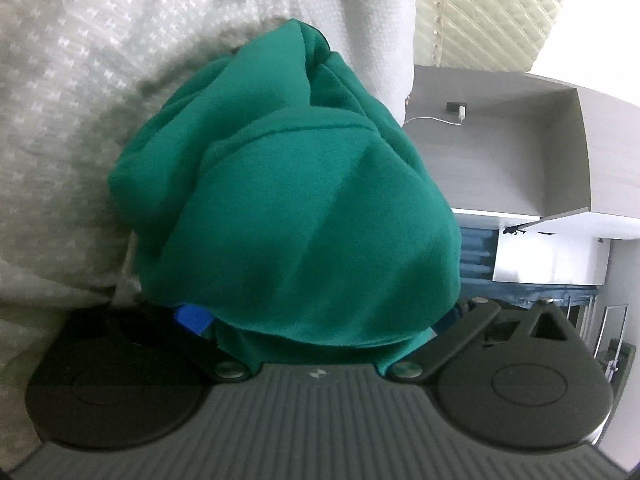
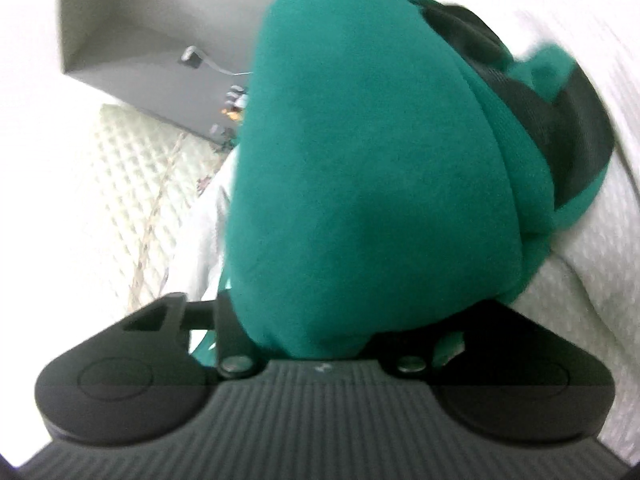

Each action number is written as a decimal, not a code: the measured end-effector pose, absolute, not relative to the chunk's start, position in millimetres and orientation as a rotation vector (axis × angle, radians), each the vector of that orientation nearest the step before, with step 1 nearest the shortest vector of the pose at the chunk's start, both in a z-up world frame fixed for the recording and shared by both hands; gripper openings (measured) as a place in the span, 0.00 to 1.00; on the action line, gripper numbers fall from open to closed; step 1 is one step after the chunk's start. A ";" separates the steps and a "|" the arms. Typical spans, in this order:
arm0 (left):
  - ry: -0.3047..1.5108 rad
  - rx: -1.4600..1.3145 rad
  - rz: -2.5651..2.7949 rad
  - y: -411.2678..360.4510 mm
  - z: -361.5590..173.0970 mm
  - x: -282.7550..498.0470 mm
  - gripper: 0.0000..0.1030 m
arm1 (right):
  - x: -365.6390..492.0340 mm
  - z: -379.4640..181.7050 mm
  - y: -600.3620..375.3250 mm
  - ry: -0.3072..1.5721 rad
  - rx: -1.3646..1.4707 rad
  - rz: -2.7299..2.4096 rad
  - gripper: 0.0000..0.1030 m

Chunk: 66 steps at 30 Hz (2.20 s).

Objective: Fold large clothes
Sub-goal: 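Lift the held hoodie with both grippers and roll it over onto itself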

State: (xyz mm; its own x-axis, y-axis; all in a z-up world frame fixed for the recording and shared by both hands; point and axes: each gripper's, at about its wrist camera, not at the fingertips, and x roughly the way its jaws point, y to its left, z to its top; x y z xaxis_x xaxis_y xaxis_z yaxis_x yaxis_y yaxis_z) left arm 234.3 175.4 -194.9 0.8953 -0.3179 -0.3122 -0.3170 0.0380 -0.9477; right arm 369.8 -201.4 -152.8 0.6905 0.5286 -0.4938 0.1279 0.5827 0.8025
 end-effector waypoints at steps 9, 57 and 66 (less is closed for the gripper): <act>0.558 -1.426 -0.012 184.2 -188.1 258.5 0.61 | 348.4 -115.6 -191.2 0.662 0.832 0.374 0.36; 0.614 -0.997 -0.538 -224.1 -41.7 387.5 0.39 | 230.8 -15.8 -554.7 0.270 0.943 0.211 0.36; 0.728 -0.897 -0.580 -261.1 -160.4 412.4 0.41 | 238.7 -126.1 -582.4 0.386 1.049 0.092 0.37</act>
